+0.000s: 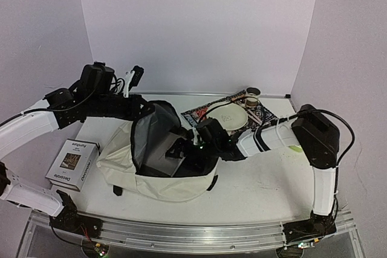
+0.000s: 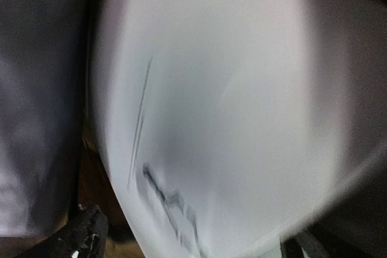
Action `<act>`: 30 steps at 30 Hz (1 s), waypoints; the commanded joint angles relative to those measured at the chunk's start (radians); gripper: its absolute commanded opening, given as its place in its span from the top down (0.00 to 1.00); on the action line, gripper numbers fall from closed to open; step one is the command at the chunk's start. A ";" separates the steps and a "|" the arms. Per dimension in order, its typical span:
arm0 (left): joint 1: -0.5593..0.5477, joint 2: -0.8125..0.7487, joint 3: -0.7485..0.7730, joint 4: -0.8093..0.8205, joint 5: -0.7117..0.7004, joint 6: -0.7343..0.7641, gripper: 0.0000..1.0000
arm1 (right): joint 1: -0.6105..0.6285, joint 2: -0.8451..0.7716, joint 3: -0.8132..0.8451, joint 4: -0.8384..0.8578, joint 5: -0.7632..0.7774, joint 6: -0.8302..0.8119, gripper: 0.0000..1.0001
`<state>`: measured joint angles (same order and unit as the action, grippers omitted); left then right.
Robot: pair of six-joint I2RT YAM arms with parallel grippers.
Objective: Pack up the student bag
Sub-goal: Place the book in the largest pocket of the bag.
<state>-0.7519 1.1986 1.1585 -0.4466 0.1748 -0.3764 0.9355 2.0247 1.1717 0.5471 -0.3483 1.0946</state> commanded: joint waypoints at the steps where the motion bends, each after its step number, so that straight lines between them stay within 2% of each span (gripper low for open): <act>1: 0.000 -0.019 -0.006 -0.056 -0.212 0.003 1.00 | 0.016 -0.129 0.000 -0.218 0.028 -0.163 0.02; 6: 0.022 -0.019 -0.067 -0.094 -0.322 -0.012 1.00 | 0.032 -0.218 -0.051 -0.286 0.049 -0.236 0.02; 13: 0.133 -0.002 -0.216 -0.103 -0.385 -0.088 0.98 | 0.033 -0.325 -0.082 -0.362 0.083 -0.349 0.02; 15: 0.151 0.007 -0.241 -0.103 -0.385 -0.094 0.90 | 0.033 -0.358 -0.079 -0.364 0.053 -0.391 0.02; 19: 0.163 0.008 -0.250 -0.113 -0.387 -0.099 0.63 | 0.033 -0.436 -0.060 -0.400 0.019 -0.503 0.02; 23: 0.170 -0.016 -0.229 -0.132 -0.401 -0.108 0.44 | 0.033 -0.519 -0.042 -0.453 0.019 -0.590 0.02; 27: 0.173 -0.033 -0.183 -0.139 -0.360 -0.106 0.33 | 0.030 -0.552 -0.041 -0.460 0.037 -0.632 0.02; 30: 0.173 -0.021 -0.141 -0.139 -0.294 -0.099 0.29 | 0.029 -0.492 -0.004 -0.462 0.019 -0.630 0.02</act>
<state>-0.5852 1.1999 0.9225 -0.5966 -0.1773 -0.4770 0.9672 1.4898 1.1106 0.1247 -0.3155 0.5196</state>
